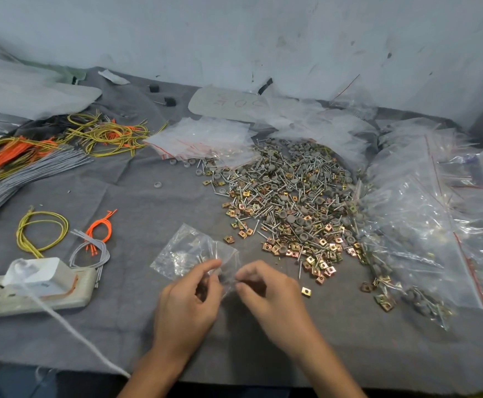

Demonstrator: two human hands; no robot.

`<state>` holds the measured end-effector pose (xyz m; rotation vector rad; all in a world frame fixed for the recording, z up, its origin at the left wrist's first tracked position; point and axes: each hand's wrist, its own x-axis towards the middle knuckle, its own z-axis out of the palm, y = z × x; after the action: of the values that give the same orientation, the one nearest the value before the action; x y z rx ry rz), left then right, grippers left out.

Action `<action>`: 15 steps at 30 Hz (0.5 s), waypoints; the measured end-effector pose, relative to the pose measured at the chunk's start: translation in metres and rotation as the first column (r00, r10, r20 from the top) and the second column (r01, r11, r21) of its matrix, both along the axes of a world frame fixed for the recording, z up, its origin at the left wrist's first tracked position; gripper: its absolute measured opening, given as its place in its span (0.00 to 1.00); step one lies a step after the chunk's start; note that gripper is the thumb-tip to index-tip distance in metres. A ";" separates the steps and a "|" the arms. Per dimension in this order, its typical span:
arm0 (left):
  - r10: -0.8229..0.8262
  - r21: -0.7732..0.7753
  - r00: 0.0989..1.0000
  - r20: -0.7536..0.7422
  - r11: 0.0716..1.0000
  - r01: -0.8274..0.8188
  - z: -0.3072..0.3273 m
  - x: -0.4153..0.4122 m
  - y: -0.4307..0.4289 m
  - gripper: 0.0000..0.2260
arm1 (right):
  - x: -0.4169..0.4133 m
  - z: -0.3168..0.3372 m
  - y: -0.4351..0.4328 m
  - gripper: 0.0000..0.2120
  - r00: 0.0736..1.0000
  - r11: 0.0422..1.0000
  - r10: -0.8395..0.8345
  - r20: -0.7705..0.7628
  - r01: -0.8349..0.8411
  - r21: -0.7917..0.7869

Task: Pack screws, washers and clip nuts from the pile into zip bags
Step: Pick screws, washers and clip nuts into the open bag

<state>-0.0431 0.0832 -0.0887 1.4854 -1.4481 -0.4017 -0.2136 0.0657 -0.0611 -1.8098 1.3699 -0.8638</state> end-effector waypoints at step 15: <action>-0.004 -0.121 0.999 -0.041 0.993 -0.001 0.001 -0.001 0.004 0.11 | 0.037 -0.003 0.000 0.06 0.957 0.958 -0.161 -0.243 0.092 -0.272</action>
<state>-0.0441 0.0876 -0.0875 1.3722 -1.4161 -0.3373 -0.1766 0.0653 -0.0638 -2.1156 1.6175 -0.9301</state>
